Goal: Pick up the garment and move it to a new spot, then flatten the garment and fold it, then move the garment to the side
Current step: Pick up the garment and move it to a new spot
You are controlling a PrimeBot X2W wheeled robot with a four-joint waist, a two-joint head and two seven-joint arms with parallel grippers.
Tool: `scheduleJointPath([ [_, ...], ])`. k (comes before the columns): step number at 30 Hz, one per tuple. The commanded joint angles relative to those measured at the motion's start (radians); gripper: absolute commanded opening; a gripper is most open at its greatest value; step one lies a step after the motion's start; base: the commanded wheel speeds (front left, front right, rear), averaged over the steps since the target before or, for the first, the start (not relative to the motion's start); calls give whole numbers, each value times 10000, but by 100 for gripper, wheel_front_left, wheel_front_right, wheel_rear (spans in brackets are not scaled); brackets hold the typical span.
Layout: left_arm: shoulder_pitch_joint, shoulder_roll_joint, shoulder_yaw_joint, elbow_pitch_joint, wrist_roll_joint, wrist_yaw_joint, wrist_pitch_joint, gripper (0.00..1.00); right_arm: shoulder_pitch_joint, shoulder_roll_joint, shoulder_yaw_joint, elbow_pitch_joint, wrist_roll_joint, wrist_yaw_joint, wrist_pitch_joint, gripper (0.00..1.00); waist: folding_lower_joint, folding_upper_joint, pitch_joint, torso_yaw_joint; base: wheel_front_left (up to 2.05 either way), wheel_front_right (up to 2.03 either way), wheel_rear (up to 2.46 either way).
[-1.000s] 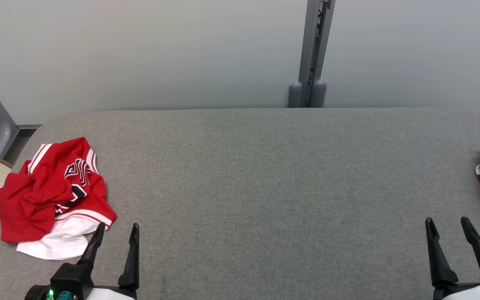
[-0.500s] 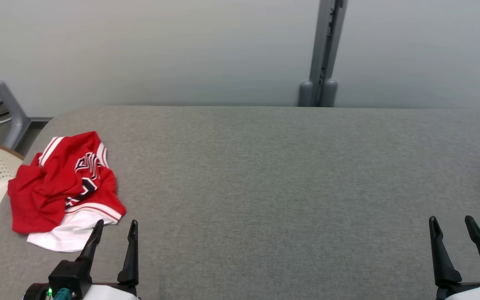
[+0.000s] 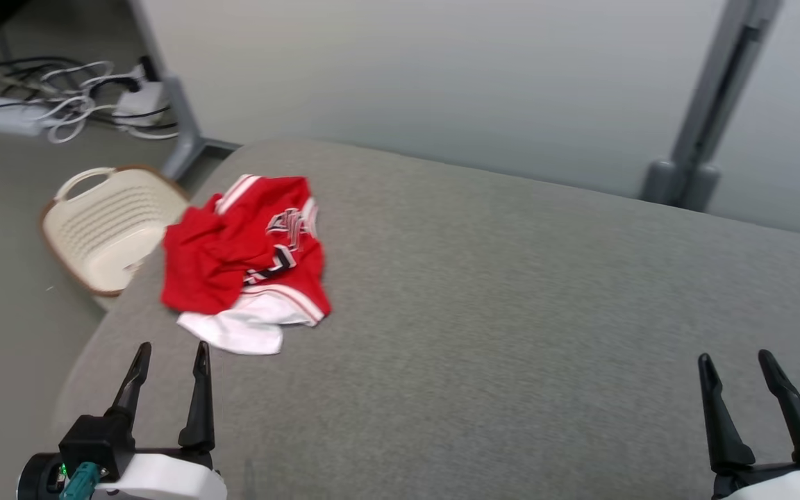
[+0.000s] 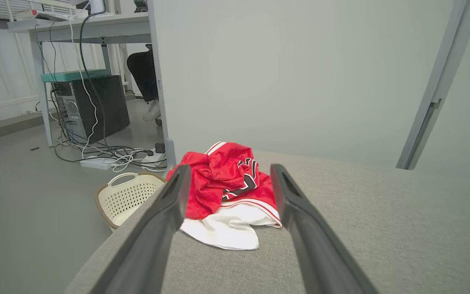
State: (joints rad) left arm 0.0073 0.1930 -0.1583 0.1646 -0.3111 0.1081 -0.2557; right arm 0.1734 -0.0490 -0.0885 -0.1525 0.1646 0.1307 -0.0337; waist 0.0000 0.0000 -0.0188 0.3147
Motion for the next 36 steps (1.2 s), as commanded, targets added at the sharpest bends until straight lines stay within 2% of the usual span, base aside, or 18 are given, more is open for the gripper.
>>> scheduleJointPath([
  [1, -167, 54, 75, -22, -7, 44, -41, 100, -86, -33, 75, -70, -93, 1, 39, 100, 0, 0, 6, 917, 0, 0, 0],
  [5, -116, 70, 126, -32, -36, 60, -64, 100, -124, -36, 171, -79, -54, 1, 27, 100, 0, 0, -2, 1542, 0, 0, 0],
  [10, -36, 52, 174, -17, -62, 85, -68, 100, -138, -36, 140, -69, -89, 1, 36, 100, 0, 0, -20, 1913, 0, 0, 0],
  [22, -275, -63, 216, 95, -34, 22, -93, 100, -189, -36, 217, -272, -217, 1, 299, 100, 0, 0, 17, 1956, 0, 0, 0],
  [29, -975, -321, 442, 127, -85, -35, -85, 100, -619, -101, 415, -682, -449, 1, 607, 100, 0, 0, 803, 992, 0, 0, 0],
  [36, -2396, -684, 986, 465, -157, 22, -82, 100, -1607, -426, 726, -1284, -589, 1, 917, 100, 0, 0, 2657, -381, 0, 0, 0],
])
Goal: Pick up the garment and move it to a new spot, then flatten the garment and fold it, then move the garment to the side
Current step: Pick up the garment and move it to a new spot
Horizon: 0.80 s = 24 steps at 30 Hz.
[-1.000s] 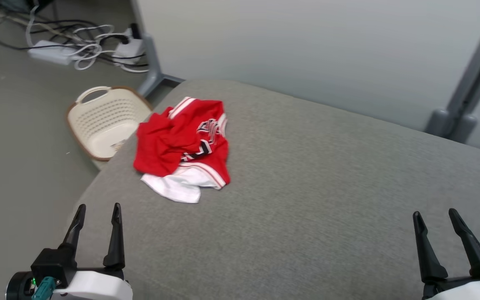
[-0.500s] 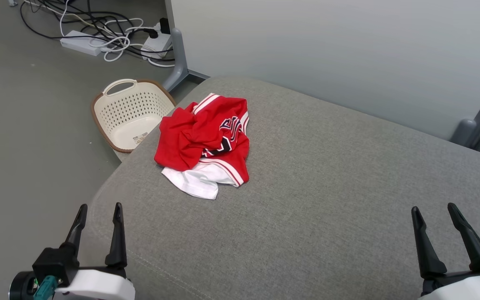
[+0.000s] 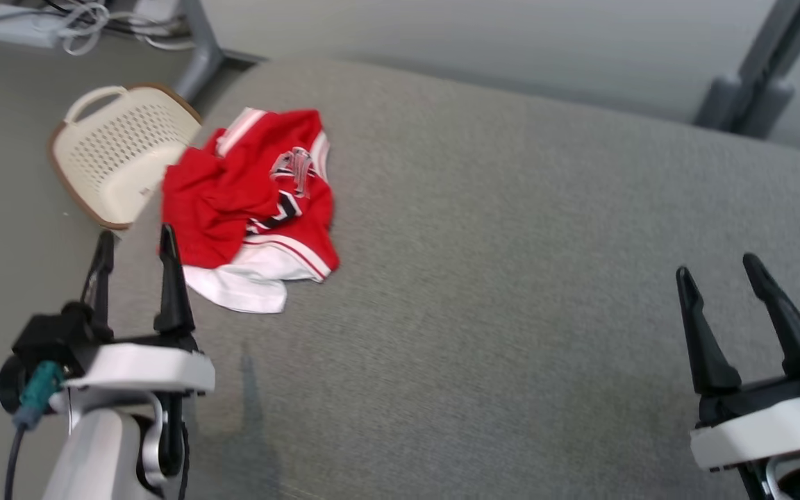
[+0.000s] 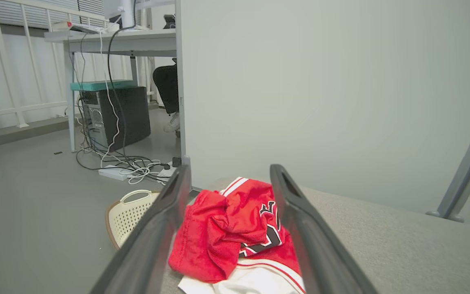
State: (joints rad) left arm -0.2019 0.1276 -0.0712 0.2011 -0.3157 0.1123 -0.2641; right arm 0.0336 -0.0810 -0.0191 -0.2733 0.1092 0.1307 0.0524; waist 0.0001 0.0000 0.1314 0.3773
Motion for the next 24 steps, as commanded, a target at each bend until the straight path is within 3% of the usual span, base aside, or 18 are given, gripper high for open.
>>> scheduleJointPath([
  [1, -556, -52, 207, 258, -156, -69, 3, 100, -378, -135, 87, -128, -16, 1, 60, 100, -1, 0, 1423, -1199, 0, 0, 0],
  [11, -2529, 147, 692, 3320, -700, -696, 287, 100, -1507, -132, 411, 257, 157, 1, -460, 100, -1, 0, 3072, -2601, 0, 0, 0],
  [23, -3549, 304, 624, 7186, -1485, -1588, 2223, 100, -1950, 20, 510, 1098, 299, 1, -1061, 100, -1, 0, 3312, -3013, 0, 0, 0],
  [24, -3627, 372, 578, 7477, -1489, -1697, 2137, 29, -1925, 63, 519, 1208, 297, 1, -1092, 100, -1, 0, 3205, -3026, 0, 0, 0],
])
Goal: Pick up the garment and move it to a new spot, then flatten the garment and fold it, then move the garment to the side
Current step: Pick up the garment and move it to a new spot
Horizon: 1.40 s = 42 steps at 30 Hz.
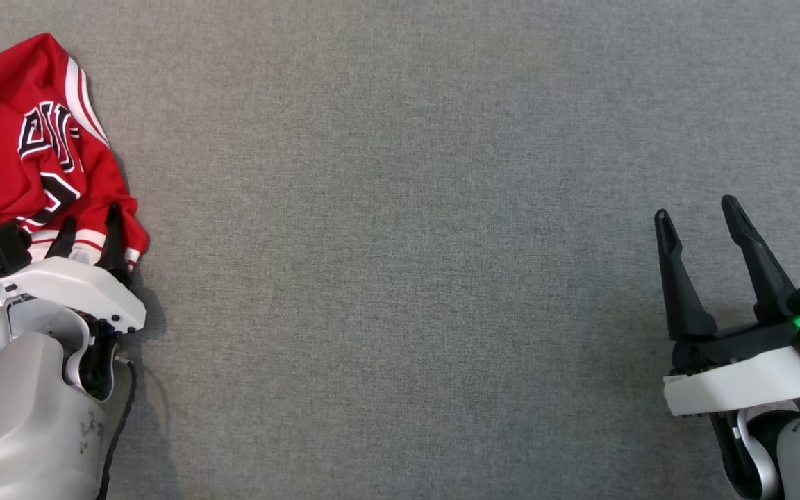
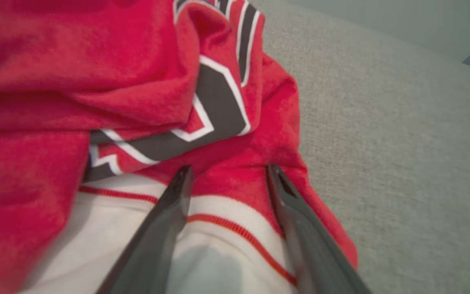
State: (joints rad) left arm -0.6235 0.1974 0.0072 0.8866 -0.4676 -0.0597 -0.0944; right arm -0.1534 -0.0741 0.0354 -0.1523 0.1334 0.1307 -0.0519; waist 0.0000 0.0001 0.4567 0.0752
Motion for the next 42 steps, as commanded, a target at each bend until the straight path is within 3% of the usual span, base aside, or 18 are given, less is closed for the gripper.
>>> scheduleJointPath([
  [1, 552, -286, -232, 712, 62, -19, 280, 0, -41, 6, -38, 49, 48, 1, -86, 100, 0, -1, -116, -5, 0, 0, 0],
  [11, 704, 293, -305, -260, 643, 300, -1544, 0, 402, 120, -307, 511, 86, 1, -295, 100, 0, -1, -1451, 167, 0, 0, 0],
  [20, 2863, 475, -326, -3367, 1161, 872, -1689, 0, 1099, 184, -519, 700, 109, 1, -292, 100, 0, -1, -2881, 82, 0, 0, 0],
  [29, 5715, 83, -982, -7339, 1374, 1589, -240, 0, 1777, 206, -473, 844, 256, 1, -208, 100, 0, -1, -4076, -340, 0, 0, 0],
  [36, 6500, -120, -1642, -8595, 1361, 1464, 551, 0, 2059, 210, -455, 697, 375, 1, -100, 100, 0, -1, -4370, -833, 0, 0, 0],
  [42, 5584, -395, -2475, -8696, 1489, 977, 883, 0, 1925, 217, -475, 488, 494, 1, -31, 100, 0, -1, -3935, -1526, 0, 0, 0],
])
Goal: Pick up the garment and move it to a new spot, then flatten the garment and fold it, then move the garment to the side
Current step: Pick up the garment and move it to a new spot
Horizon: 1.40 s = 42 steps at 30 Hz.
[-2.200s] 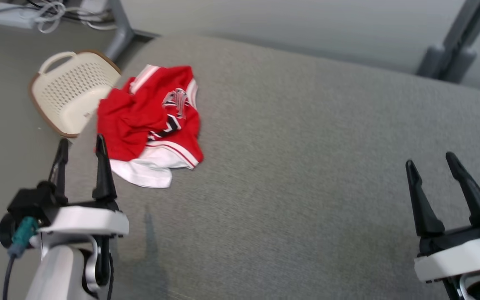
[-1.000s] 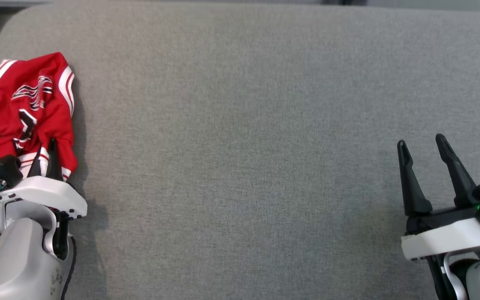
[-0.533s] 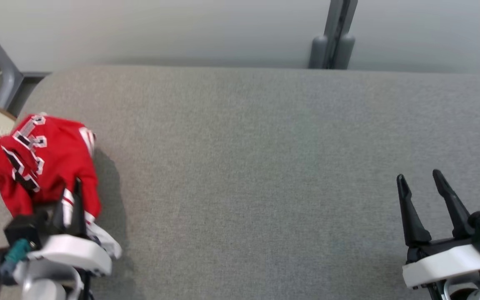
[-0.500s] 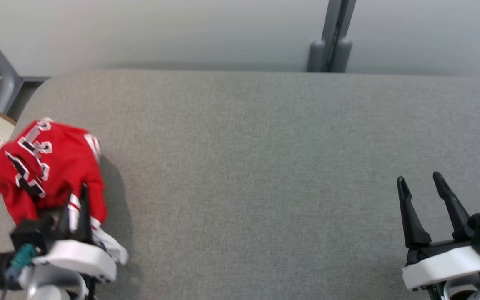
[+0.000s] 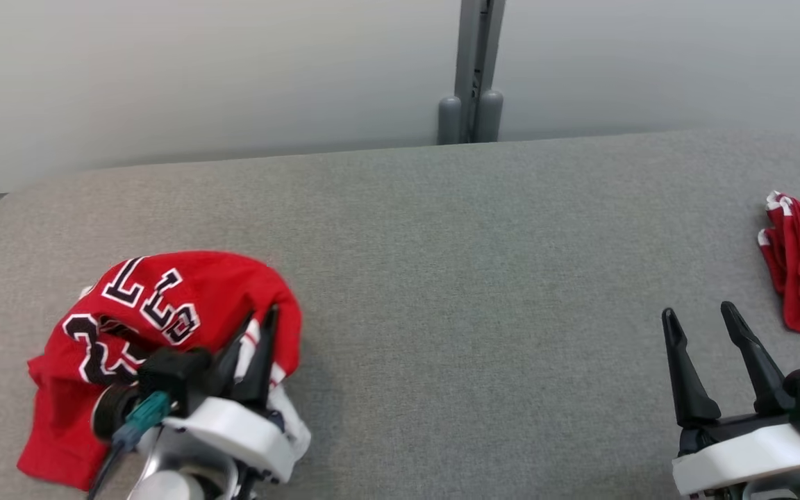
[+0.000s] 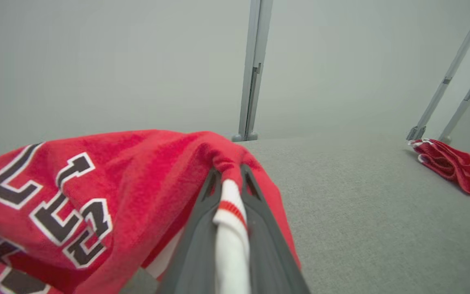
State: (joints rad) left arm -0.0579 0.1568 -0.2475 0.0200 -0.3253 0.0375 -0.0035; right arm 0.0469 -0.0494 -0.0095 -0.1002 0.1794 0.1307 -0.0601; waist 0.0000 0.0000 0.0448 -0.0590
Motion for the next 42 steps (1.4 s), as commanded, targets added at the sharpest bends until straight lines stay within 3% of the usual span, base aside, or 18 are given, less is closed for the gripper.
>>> scheduleJointPath([
  [1, -304, -51, -118, 44, 108, -98, 20, 0, -148, -33, -9, -68, 50, 1, 48, 100, 0, 0, 334, -329, 0, 0, 0],
  [11, -3299, -713, -1613, 1321, 536, -923, 211, 0, -1112, -33, 633, 225, 499, 1, -477, 100, 0, 0, 1826, -2227, 0, 0, 0],
  [17, -4187, -893, -2129, 2687, 201, -1240, 407, 0, -1425, -28, 775, 668, 807, 1, -942, 100, 0, 0, 2523, -2886, 0, 0, 0],
  [18, -4252, -895, -2220, 2863, 153, -1264, 418, 7, -1445, -28, 763, 724, 851, 1, -1000, 100, 0, 0, 2584, -2920, 0, 0, 0],
  [20, -4380, -928, -2393, 3087, 66, -1346, 307, 100, -1492, -27, 701, 866, 867, 1, -1126, 100, 0, 0, 2671, -2918, 0, 0, 0],
  [28, -4206, -937, -2864, 2772, 25, -1361, -503, 100, -1611, -30, 515, 1166, 749, 1, -1352, 100, 0, 0, 2425, -2223, 0, 0, 0],
  [36, -3399, -474, -1997, 1944, -49, -408, -1376, 100, -1413, -35, 315, 1096, 362, 1, -1170, 100, 0, 0, 1881, -1233, 0, 0, 0],
  [37, -3157, -250, -1595, 1802, -90, -98, -1679, 100, -1348, -35, 271, 1034, 307, 1, -1084, 100, 0, 0, 1771, -975, 0, 0, 0],
  [42, -2661, 96, -861, 1606, -279, 342, -2132, 100, -1209, -36, 125, 938, 164, 1, -910, 100, 0, 0, 1547, -522, 0, 0, 0],
])
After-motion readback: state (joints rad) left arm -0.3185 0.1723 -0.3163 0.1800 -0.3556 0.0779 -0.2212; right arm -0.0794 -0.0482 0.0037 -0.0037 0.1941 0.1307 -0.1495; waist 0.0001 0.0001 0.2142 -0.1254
